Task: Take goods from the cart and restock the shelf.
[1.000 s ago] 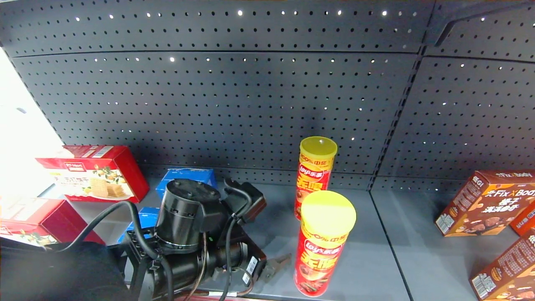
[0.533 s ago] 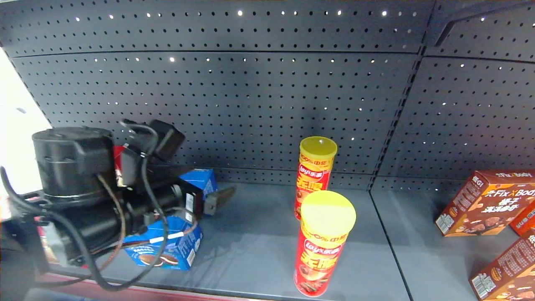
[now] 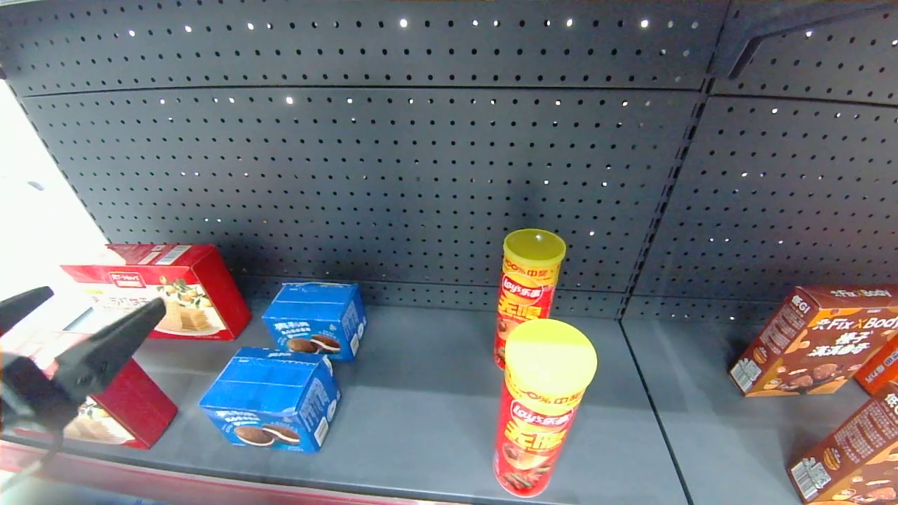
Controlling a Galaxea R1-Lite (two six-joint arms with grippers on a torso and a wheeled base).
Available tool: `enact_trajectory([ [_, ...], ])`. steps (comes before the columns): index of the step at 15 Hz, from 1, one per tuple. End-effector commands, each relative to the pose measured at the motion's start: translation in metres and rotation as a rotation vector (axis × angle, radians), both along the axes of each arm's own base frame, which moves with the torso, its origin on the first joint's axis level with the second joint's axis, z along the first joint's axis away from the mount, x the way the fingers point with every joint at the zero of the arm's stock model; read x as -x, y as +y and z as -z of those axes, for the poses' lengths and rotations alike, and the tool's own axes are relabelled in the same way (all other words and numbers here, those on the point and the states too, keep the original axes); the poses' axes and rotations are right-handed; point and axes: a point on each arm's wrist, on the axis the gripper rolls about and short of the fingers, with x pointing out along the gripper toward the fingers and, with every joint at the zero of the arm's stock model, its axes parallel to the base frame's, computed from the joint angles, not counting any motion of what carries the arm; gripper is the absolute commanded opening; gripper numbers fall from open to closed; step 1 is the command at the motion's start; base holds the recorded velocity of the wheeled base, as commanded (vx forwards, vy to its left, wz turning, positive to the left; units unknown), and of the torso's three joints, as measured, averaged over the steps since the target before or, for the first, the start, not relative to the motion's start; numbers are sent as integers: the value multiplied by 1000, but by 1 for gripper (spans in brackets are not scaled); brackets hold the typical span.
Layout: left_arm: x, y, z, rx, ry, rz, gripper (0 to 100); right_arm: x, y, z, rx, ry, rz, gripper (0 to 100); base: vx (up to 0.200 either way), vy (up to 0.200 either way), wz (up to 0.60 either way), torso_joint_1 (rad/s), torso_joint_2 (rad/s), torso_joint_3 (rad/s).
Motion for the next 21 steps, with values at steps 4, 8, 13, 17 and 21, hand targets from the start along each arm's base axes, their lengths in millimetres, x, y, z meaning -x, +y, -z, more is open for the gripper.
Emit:
enact_trajectory([
  [4, 68, 13, 83, 9, 25, -101, 100, 0, 0, 0, 1, 1, 0, 100, 0, 0, 0, 0, 0, 0],
  [8, 96, 14, 108, -8, 80, -108, 100, 0, 0, 0, 1, 1, 0, 100, 0, 0, 0, 0, 0, 0],
  [13, 131, 14, 128, -39, 63, -73, 100, 0, 0, 0, 0, 1, 0, 100, 0, 0, 0, 0, 0, 0],
  [17, 130, 17, 129, -74, 66, -211, 100, 0, 0, 0, 0, 1, 0, 100, 0, 0, 0, 0, 0, 0],
  [21, 125, 14, 137, -39, 50, -82, 100, 0, 0, 0, 0, 1, 0, 100, 0, 0, 0, 0, 0, 0],
])
